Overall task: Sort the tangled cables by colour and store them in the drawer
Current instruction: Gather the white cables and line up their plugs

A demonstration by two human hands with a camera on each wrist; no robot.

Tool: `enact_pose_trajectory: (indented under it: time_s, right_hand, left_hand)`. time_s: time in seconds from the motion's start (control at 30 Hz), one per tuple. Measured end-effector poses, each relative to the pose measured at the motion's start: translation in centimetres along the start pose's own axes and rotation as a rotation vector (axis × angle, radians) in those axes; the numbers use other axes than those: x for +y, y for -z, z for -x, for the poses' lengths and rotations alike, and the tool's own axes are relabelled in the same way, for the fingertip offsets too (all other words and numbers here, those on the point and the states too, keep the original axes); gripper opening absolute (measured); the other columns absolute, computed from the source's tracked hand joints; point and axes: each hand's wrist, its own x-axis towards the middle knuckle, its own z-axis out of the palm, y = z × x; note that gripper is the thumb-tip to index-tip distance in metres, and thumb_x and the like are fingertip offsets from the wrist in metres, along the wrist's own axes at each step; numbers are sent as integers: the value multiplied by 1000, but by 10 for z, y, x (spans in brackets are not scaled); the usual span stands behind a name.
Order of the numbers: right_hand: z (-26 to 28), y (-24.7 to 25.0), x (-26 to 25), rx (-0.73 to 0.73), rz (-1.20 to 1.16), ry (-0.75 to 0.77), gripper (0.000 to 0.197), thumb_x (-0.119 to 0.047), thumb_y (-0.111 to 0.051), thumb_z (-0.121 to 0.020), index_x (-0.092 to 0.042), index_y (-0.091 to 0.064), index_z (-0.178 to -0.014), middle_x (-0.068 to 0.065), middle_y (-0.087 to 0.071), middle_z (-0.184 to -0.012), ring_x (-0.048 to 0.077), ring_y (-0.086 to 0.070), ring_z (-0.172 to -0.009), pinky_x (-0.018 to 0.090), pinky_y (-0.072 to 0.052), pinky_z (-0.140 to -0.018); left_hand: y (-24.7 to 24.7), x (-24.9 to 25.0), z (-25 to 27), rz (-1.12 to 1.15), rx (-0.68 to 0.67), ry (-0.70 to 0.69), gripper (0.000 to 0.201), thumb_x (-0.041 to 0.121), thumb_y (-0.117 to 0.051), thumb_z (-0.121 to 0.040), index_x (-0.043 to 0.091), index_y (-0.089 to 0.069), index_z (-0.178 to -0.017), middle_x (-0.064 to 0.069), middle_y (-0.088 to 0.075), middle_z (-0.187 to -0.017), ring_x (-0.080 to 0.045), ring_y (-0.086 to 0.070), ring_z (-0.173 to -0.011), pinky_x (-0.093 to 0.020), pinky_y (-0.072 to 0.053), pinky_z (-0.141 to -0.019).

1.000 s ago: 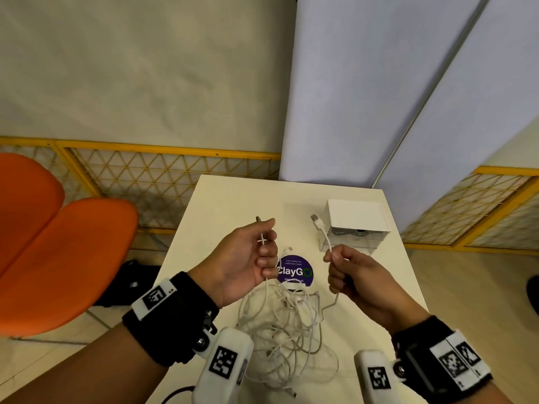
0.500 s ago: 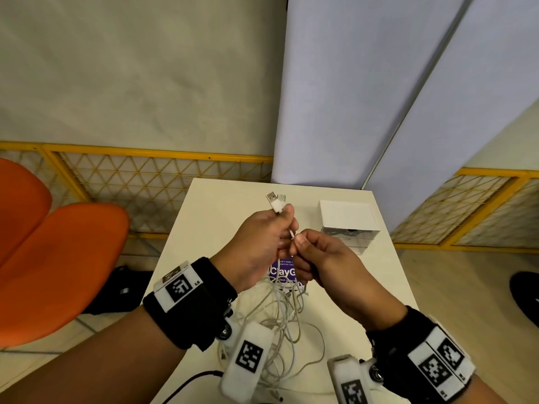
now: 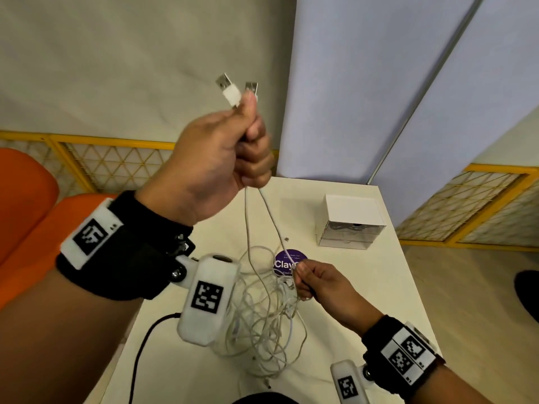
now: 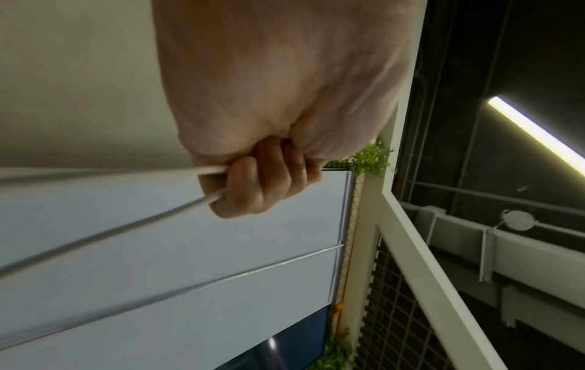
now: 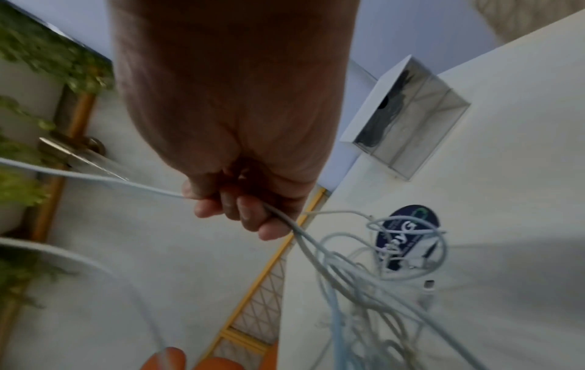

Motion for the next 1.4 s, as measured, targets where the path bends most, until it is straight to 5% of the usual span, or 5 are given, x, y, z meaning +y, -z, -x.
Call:
enact_pose_trajectory:
  time_s: [0.2, 0.47, 0.63, 0.8, 1.4]
  right_hand:
    - [-5, 3, 30, 69, 145, -78, 37, -36, -49, -99, -14, -56, -70, 2, -43, -62, 14, -40, -58, 30, -37, -62]
    - [-9, 2, -29, 81, 240, 42, 37, -25, -52, -101, -22, -60, -65, -5, -47, -58, 13, -40, -56, 26, -35, -58]
    - [-5, 8, -74, 67, 159, 129, 34, -21, -49, -102, -12, -60, -72, -4, -45, -56, 10, -35, -52, 25, -33, -55]
    - [-3, 13, -69, 35, 36, 148, 38, -27, -44, -102, -3, -54, -75, -4, -32, -57, 13, -29, -54, 24, -30, -56]
    - [23, 57, 47, 244, 146, -166, 47, -35, -44, -103, -17, -48, -60, 9, -37, -59, 23, -31, -59, 33, -32, -58]
  left_hand:
    - [-7, 24, 6, -30, 9, 13, 42, 43, -34, -105, 20, -38, -70, 8, -19, -54, -9, -12, -45, -24, -13, -44]
    - [-4, -50, 10, -503, -119, 512, 29, 31, -54, -101, 4, -65, -102, 6, -26, -55, -9, -18, -44, -23, -13, -44]
    - [-4, -79, 14, -749, -143, 691, 47, 50, -54, -98, 6, -70, -91, 4, -23, -54, -11, -17, -46, -26, -11, -46]
    - [-4, -71, 10, -764, 23, 510, 41, 41, -61, -97, 13, -55, -66, 9, -31, -40, -8, -22, -36, -19, -17, -38]
    - [32, 10, 3, -200, 266, 6, 37, 35, -51, -102, 18, -43, -69, 8, -22, -47, -9, -13, -39, -21, -12, -43]
